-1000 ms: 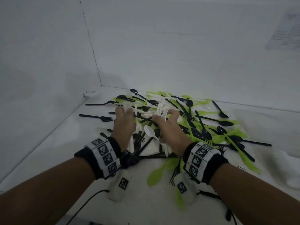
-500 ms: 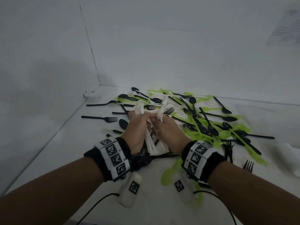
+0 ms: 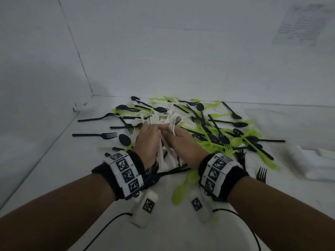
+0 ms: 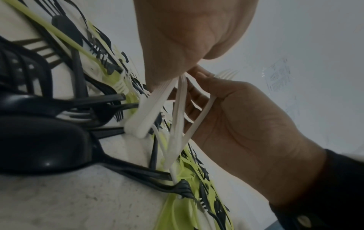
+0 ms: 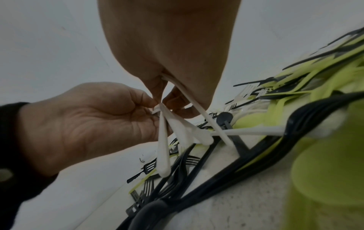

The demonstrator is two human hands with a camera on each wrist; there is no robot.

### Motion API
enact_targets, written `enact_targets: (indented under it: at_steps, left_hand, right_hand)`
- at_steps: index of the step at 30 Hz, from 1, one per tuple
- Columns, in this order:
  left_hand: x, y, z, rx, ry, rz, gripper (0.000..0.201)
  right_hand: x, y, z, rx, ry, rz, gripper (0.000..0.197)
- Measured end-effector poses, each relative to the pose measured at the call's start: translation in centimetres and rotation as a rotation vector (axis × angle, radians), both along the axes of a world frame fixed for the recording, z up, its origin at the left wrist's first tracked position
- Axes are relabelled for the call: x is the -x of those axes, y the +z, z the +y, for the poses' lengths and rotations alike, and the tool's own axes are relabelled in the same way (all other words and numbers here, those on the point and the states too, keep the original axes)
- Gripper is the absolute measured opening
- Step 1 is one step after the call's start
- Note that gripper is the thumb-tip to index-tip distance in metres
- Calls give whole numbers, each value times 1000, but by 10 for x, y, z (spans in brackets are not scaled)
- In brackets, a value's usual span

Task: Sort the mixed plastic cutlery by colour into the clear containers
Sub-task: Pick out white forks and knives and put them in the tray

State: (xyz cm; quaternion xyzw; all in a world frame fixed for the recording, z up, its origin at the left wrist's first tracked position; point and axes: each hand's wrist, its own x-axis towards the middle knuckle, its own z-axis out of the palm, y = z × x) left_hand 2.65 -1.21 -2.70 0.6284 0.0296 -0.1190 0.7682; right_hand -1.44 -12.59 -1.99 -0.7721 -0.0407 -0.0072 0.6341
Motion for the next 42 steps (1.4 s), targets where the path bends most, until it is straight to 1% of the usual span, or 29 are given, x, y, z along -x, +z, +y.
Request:
enact_targets:
  at_steps: [2,3,4,6,7,8,9,12,14,17,19,21,23,27,29,31,33,36,39,40,42]
  left_hand:
    - [0,-2,-4,-31,-21,-17,41]
    - [2,0,-7,-34,-25,-28,36]
    - [3,0,-9,-24,-29,-34,32]
    - [3,-2,-14,-6,-53,-42,27]
    - [2,-2,-17,4,-67,-45,28]
    - [3,-1,-18,8,-78,-46,30]
    - [3,-1,-20,22,-95,-43,32]
    - [8,3,-27,70,-170,-63,27]
    - [8,1,-34,70,-178,-75,27]
    - [9,-1,-45,75,-130,-86,30]
    - [13,1,-53,70,-103,-89,30]
    - [17,2,-60,71,-104,-108,30]
    - [19,2,-66,62,-98,-132,32]
    - [22,5,-75,100,-107,-83,36]
    - [23,6,-78,131,-132,-43,37]
    - [23,7,-80,131,-158,-38,39]
    - [24,8,-80,116,-148,-61,40]
    - [26,11,-78,138,-116,-91,35]
    - [30,13,-77,127,-105,-127,33]
    - [31,12,-77,104,-98,-146,32]
    - [35,12,-79,64,-106,-164,32]
  right_hand:
    - [-1,0,-5,13,-48,23,32]
    - [-1,-2,-8,15,-89,18,22]
    - [0,-3,-11,4,-124,18,16]
    - [5,-1,-17,-93,-159,55,26]
    - [8,2,-21,-153,-174,87,27]
    - [11,5,-24,-177,-187,109,22]
    - [12,4,-30,-145,-193,103,20]
    - [8,-3,-39,3,-217,-4,37]
    - [9,-8,-44,69,-254,-57,40]
    - [10,-9,-48,53,-350,-111,43]
    - [10,-11,-50,-43,-406,-59,37]
    - [12,-8,-52,-89,-392,-1,34]
    - [12,-6,-56,-44,-353,0,36]
    - [18,-6,-69,-33,-253,-96,40]
    - [18,-10,-75,-56,-235,-100,41]
    - [20,-12,-81,-95,-242,-76,39]
    - [20,-13,-85,-144,-252,-53,38]
    - [20,-13,-86,-196,-229,-41,37]
    - [21,-7,-83,-234,-218,-24,43]
    - [22,-5,-81,-262,-206,-7,43]
    - [26,2,-78,-375,-133,51,39]
